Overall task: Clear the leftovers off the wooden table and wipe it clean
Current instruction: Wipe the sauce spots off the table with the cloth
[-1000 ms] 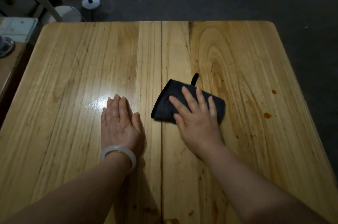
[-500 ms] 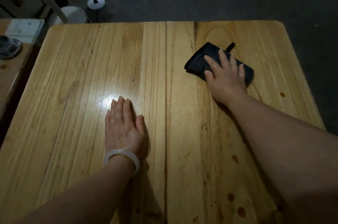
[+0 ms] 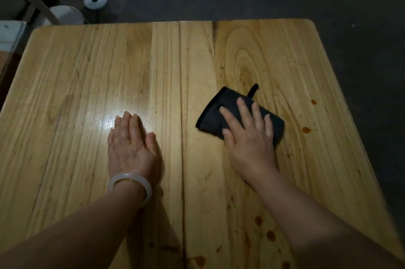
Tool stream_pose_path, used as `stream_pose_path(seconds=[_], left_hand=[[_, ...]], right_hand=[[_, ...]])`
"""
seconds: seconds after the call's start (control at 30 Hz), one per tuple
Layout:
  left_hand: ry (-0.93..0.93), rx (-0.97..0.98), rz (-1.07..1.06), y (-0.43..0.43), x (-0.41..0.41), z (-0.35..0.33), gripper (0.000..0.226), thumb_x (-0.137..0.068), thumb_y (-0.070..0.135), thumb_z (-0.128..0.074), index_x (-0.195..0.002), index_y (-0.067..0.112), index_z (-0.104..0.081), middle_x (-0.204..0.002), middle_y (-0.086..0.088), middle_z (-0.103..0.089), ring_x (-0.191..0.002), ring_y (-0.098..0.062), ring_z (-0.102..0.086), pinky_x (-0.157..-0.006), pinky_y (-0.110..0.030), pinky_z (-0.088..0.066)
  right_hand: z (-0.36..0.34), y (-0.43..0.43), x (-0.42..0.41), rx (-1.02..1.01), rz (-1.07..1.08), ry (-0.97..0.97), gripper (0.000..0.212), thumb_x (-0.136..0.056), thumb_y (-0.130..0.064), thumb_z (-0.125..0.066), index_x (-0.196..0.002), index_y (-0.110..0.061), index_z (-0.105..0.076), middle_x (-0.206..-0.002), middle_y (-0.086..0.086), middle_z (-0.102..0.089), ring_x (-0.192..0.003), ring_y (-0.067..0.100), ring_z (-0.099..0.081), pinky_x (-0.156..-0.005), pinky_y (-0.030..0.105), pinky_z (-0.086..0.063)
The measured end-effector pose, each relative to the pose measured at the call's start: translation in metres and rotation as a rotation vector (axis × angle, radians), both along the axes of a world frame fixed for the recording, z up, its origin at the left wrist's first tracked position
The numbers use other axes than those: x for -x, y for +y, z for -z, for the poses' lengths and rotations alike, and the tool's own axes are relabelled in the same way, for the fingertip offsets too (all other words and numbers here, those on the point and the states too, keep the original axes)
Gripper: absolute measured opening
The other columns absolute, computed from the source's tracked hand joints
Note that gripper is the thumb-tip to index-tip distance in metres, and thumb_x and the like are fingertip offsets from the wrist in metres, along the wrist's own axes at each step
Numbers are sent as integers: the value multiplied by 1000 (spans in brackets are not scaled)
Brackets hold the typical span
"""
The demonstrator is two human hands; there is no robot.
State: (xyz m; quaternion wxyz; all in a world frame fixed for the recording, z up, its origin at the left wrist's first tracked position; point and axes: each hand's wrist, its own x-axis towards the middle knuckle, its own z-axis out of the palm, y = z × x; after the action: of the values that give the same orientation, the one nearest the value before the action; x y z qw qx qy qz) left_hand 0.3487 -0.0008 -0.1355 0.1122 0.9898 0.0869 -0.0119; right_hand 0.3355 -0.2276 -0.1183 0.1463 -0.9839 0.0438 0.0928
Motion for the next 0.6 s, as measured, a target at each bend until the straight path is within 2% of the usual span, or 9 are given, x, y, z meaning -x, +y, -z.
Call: stream_pose_path(seconds=[0.1, 0.2, 0.37, 0.47, 0.6], left_hand=[[-8, 4, 4, 0, 0, 1, 55, -99, 33, -32, -148, 9, -22, -157, -8, -17, -146, -20, -6, -119, -36, -4], [-11, 4, 5, -1, 0, 1, 55, -99, 32, -32, -148, 9, -22, -157, -9, -17, -146, -20, -6, -120, -37, -4], [-14, 5, 11, -1, 2, 0, 55, -99, 33, -31, -148, 9, -22, -157, -8, -17, -146, -20, -6, -120, -36, -4], [-15, 4, 6, 2, 3, 2, 55, -99, 33, -31, -148, 10, -21, -157, -7, -16, -146, -19, -6, -120, -35, -4], [-7, -3, 5, 2, 1, 3, 56, -98, 33, -33, -147, 9, -23, -156, -8, -18, -145, -20, -8, -119, -36, -5]], right_hand=[[2, 14, 32, 5, -55, -14, 55, -98, -46, -13, -153, -43, -15, -165, -5, 3, -152, 22, 8, -120, 49, 6], [6, 28, 56, 15, -105, -26, 52, -100, -44, -21, -152, -42, -20, -165, -4, -5, -152, 24, 1, -119, 52, -3], [12, 27, 63, 32, -187, -63, 51, -99, -44, -29, -150, -40, -28, -163, -1, -17, -151, 28, -10, -116, 54, -9], [11, 22, 54, 25, -220, -50, 51, -99, -47, -28, -150, -41, -28, -163, -2, -17, -151, 27, -9, -116, 54, -8], [6, 7, 28, 19, -209, -12, 53, -98, -51, -18, -151, -45, -18, -165, -5, -3, -152, 24, 3, -119, 51, 4]])
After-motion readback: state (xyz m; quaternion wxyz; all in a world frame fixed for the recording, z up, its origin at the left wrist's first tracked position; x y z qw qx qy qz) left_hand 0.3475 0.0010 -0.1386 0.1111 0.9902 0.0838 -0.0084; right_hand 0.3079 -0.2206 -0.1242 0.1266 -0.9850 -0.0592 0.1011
